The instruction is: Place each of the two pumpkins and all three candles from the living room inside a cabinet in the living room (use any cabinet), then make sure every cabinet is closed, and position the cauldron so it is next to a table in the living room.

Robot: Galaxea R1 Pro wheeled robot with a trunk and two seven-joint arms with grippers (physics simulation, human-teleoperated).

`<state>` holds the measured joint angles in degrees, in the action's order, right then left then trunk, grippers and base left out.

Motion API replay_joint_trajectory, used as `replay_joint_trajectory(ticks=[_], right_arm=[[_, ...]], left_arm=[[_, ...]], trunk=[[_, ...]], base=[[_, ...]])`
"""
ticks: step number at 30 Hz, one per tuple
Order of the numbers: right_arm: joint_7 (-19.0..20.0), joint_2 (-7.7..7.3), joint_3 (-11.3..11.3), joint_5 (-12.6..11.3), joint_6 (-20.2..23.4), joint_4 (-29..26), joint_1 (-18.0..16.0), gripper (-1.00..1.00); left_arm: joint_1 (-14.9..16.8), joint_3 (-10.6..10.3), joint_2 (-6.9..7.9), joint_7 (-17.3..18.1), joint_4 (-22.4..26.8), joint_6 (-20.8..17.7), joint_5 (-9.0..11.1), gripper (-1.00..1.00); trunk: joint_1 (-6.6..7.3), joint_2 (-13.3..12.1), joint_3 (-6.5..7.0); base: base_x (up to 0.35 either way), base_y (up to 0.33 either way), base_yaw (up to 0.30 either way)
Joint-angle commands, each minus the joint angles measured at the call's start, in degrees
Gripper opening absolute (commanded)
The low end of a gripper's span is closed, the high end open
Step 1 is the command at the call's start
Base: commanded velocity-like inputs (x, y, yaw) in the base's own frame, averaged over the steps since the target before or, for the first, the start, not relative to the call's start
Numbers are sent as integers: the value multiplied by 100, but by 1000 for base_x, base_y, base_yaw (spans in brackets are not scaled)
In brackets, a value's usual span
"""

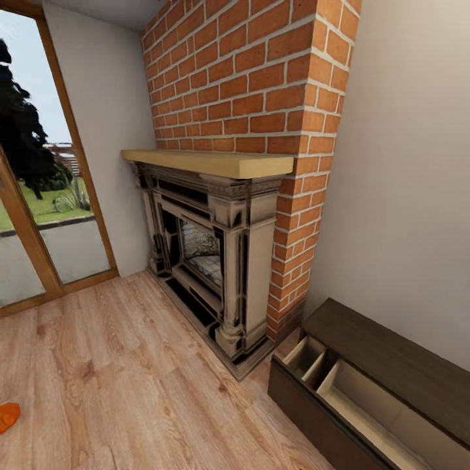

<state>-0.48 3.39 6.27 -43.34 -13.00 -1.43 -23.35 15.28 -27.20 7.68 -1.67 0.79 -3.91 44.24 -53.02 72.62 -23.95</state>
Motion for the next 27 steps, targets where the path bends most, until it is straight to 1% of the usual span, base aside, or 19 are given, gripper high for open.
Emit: replay_joint_trajectory(ticks=[1, 27], right_arm=[[-5, 2, 49, -54, -19, 2, -3, 100], [-5, 4, 49, -51, -27, -1, -3, 100]], left_arm=[[3, -48, 1, -18, 8, -26, 49, 100], [5, -48, 1, -18, 8, -27, 50, 100]], trunk=[[0, 3, -6], [0, 3, -6]], base=[[0, 0, 286], [0, 0, 286]])
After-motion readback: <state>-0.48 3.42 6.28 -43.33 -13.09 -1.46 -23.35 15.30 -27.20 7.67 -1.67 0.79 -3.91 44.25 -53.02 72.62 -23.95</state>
